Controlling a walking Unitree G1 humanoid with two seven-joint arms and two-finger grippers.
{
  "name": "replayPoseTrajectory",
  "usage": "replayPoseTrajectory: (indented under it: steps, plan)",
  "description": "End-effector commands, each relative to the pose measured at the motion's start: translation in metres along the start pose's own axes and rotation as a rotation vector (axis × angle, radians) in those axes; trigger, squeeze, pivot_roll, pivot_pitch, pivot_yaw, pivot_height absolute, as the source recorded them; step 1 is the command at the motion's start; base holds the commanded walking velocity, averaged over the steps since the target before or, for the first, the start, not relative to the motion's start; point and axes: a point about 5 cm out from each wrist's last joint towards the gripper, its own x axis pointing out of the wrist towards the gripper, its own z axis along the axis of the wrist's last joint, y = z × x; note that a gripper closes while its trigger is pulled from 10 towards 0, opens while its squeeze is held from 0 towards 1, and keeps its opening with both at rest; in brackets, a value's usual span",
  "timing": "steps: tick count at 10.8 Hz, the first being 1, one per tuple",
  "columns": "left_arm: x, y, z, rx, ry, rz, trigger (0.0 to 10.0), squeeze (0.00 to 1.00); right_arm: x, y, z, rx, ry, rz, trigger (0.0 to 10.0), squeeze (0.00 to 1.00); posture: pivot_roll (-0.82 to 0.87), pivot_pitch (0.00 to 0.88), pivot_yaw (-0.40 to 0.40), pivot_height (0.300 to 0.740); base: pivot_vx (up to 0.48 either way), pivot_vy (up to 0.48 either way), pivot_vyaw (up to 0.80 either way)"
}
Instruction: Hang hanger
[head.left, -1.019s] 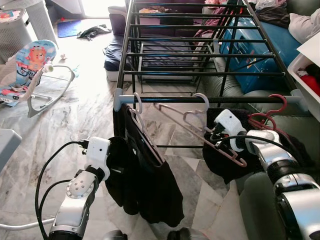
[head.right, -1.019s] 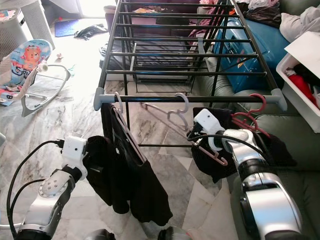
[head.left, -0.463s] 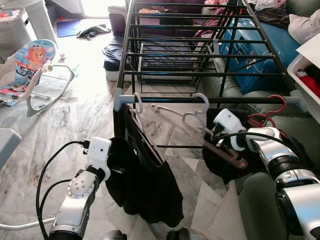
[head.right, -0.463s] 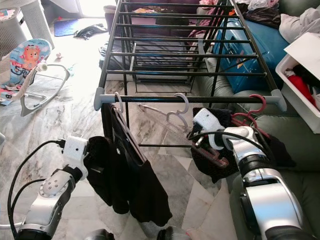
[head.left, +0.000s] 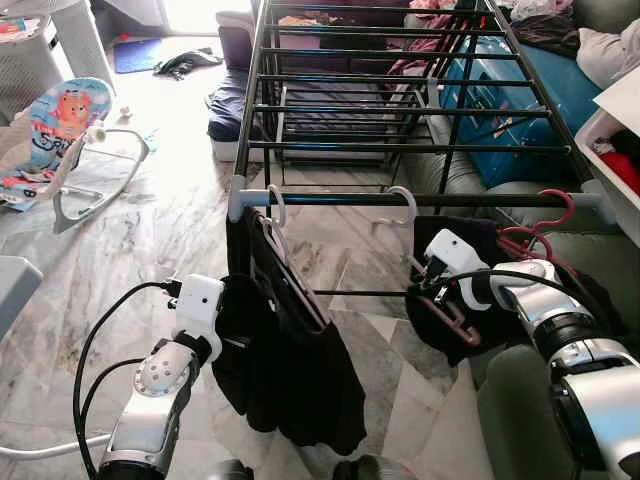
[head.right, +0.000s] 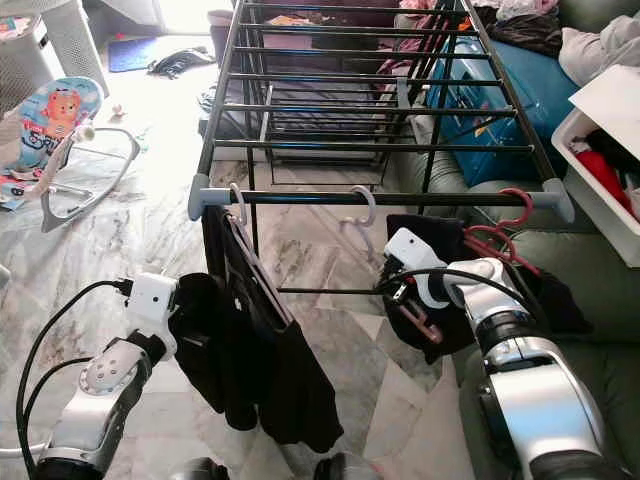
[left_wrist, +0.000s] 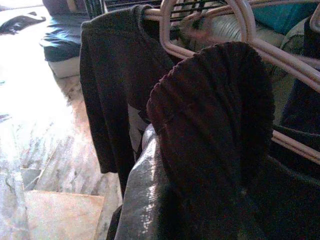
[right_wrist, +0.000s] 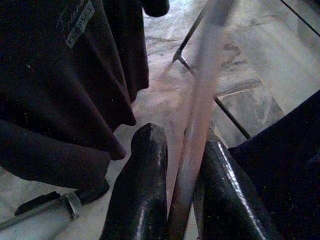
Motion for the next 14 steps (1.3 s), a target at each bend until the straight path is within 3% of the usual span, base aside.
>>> replayPoseTrajectory:
  steps: [1,6,7,8,9,11,12,13,14]
  plan:
    - [0.001,0.000,0.002,0.011,0.000,-0.010,10.0,0.00,-0.002,-0.003,0.006,-0.014,-0.003,-0.001,0.0,0.00,-0.06,0.000,-0.054,0.740,0.000,0.000,0.00]
    - [0.002,-0.001,0.000,0.009,0.009,-0.016,10.0,0.00,0.000,-0.003,0.008,-0.042,0.005,-0.009,0.0,0.00,-0.06,0.000,-0.057,0.740,0.000,0.000,0.00]
    - [0.002,-0.001,0.000,0.009,0.010,-0.017,10.0,0.00,0.001,-0.003,0.009,-0.050,0.007,-0.007,1.8,0.00,-0.06,0.000,-0.057,0.740,0.000,0.000,0.00]
    - [0.003,-0.002,0.000,0.009,0.012,-0.019,10.0,0.00,0.001,-0.004,0.010,-0.055,0.012,-0.013,10.0,0.00,-0.05,0.000,-0.058,0.740,0.000,0.000,0.00]
    - [0.003,-0.002,0.000,0.010,0.013,-0.020,10.0,0.00,0.001,-0.005,0.012,-0.062,0.009,-0.021,10.0,1.00,-0.05,0.000,-0.058,0.740,0.000,0.000,0.00]
    - [0.004,-0.003,0.000,0.007,0.011,-0.014,10.0,0.00,-0.002,-0.012,0.020,-0.049,-0.068,-0.111,10.0,1.00,-0.05,0.000,-0.063,0.740,0.000,0.000,0.00]
    - [0.004,-0.002,-0.001,0.006,0.009,-0.012,10.0,0.00,-0.003,-0.013,0.019,-0.036,-0.089,-0.129,10.0,0.87,-0.06,0.000,-0.061,0.740,0.000,0.000,0.00]
    - [0.004,-0.002,-0.001,0.006,0.010,-0.014,10.0,0.00,-0.004,-0.011,0.014,-0.041,-0.086,-0.120,10.0,0.00,-0.06,0.000,-0.061,0.740,0.000,0.000,0.00]
    - [0.004,-0.002,-0.001,0.007,0.013,-0.022,10.0,0.00,-0.005,-0.011,0.012,-0.035,-0.091,-0.124,10.0,0.00,-0.07,0.000,-0.052,0.740,0.000,0.000,0.00]
